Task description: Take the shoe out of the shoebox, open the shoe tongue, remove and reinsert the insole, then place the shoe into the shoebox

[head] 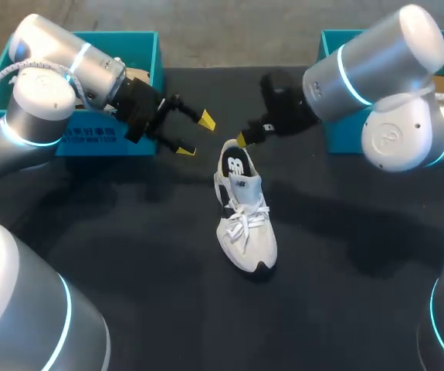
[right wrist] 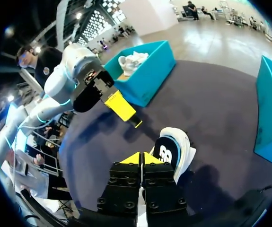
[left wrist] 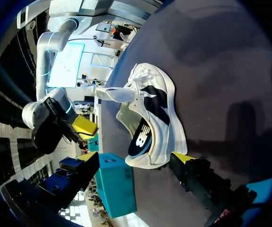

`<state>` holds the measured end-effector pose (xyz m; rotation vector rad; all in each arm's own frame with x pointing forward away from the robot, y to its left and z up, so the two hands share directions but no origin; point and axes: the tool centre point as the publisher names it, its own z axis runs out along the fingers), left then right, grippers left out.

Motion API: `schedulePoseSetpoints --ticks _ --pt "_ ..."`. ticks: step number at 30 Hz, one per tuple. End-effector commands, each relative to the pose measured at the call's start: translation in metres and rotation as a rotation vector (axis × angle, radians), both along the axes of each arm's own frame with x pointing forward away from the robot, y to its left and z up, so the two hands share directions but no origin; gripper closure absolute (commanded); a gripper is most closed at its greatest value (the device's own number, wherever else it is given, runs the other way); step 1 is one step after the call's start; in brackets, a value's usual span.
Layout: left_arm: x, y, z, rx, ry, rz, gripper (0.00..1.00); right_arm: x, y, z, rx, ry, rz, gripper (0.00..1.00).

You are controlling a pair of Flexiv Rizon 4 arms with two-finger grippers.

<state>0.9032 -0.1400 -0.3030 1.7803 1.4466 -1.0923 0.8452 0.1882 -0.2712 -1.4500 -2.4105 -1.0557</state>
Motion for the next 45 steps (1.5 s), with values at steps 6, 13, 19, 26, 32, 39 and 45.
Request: schedulePoseSetpoints --ticks 6,13,19,26,32,39,45 --pt "0.000 -0.001 -0.001 -0.002 -0.002 0.000 0.00 -0.002 0.002 0.003 -0.097 -0.029 -0.057 1.00" --pt "0.000 -0.001 -0.001 -0.002 -0.002 0.000 0.00 0.004 0.004 -0.017 -0.213 -0.008 -0.224 1.00" --pt "0.000 -0.001 -0.001 -0.002 -0.002 0.000 0.00 0.007 0.007 -0.026 -0.346 -0.018 -0.289 1.00" --pt "0.000 -0.001 -0.001 -0.002 -0.002 0.000 0.00 0.009 0.006 -0.038 -0.407 -0.001 -0.324 1.00" --pt "0.000 -0.001 -0.001 -0.002 -0.002 0.000 0.00 0.006 0.002 -0.049 -0.425 0.050 -0.335 1.00" --pt "0.000 -0.001 -0.001 -0.002 -0.002 0.000 0.00 -0.002 0.003 -0.059 -0.446 0.080 -0.340 1.00" --pt "0.000 -0.001 -0.001 -0.002 -0.002 0.000 0.00 -0.005 0.004 -0.066 -0.449 0.103 -0.338 1.00"
